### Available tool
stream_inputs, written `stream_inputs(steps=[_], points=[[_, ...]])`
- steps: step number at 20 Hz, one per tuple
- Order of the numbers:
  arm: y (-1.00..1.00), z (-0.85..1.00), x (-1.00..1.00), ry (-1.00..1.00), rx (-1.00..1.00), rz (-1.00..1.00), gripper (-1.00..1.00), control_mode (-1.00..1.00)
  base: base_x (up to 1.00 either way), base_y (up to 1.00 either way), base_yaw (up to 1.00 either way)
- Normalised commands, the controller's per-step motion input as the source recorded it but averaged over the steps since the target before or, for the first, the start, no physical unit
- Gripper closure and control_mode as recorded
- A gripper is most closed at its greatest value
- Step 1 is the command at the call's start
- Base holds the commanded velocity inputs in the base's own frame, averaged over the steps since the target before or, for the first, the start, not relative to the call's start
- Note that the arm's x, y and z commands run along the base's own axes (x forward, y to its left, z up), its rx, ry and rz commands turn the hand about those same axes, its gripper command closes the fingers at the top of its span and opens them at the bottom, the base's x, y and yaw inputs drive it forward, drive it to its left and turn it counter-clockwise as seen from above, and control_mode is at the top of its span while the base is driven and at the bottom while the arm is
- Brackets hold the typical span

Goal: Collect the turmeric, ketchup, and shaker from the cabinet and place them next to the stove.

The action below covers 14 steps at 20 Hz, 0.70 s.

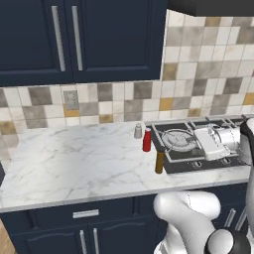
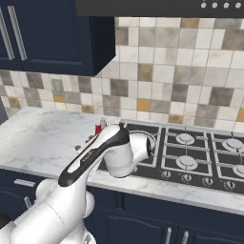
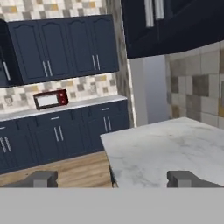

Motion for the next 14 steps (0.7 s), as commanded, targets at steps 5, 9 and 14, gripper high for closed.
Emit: stream_inputs(steps=[5,9,14], points=[[0.24,0.73,-0.64,0.00,-0.12,0.00,-1.00,-1.00,0.00,0.00,0.00],[0.39,0.87,-0.16,0.00,-0.21,0.03,-1.00,-1.00,0.00,0.00,0.00],[0.36,0.61,-0.02,0.02,-0.20,0.05,-1.00,-1.00,0.00,0.00,0.00]])
